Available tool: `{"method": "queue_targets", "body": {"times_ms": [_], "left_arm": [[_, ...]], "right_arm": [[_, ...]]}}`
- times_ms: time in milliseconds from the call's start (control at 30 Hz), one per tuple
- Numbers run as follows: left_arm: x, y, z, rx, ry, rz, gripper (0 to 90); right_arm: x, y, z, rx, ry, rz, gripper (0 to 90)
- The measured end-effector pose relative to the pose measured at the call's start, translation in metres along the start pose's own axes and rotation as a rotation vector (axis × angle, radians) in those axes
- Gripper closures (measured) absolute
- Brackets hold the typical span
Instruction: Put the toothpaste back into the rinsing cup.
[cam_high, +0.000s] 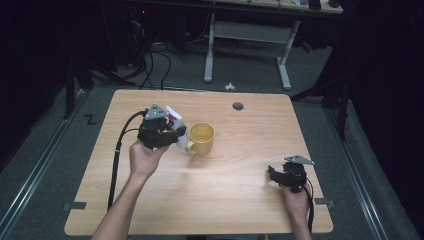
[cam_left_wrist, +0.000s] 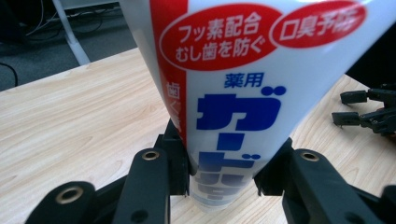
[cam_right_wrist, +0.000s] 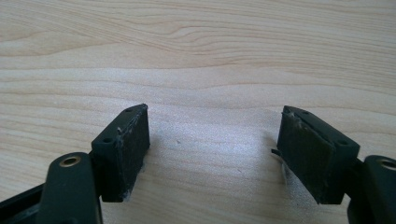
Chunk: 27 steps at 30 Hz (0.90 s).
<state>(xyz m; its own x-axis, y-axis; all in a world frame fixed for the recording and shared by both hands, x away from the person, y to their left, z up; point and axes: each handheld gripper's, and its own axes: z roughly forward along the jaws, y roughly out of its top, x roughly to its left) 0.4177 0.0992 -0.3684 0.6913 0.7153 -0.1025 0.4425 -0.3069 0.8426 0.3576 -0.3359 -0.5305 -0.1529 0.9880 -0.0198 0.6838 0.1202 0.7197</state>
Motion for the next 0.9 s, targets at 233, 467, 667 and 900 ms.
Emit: {"method": "queue_targets", "body": {"times_ms": [233,467,667,900], "left_arm": [[-0.002,0.008,0.006,0.004,-0.006,0.010,63.6],[-0.002,0.015,0.011,-0.003,-0.014,0.011,63.7],[-0.002,0.021,0.015,-0.001,-0.019,0.011,63.8],[-0.005,0.028,0.025,-0.002,-0.022,0.022,63.8]], "right_arm": [[0.000,0.000,0.000,0.000,0.000,0.000,25.6],[0.000,0.000,0.000,0.000,0.000,0.000,25.5],[0.000,0.000,0.000,0.000,0.000,0.000,25.4],[0.000,0.000,0.000,0.000,-0.001,0.000,25.4]]}}
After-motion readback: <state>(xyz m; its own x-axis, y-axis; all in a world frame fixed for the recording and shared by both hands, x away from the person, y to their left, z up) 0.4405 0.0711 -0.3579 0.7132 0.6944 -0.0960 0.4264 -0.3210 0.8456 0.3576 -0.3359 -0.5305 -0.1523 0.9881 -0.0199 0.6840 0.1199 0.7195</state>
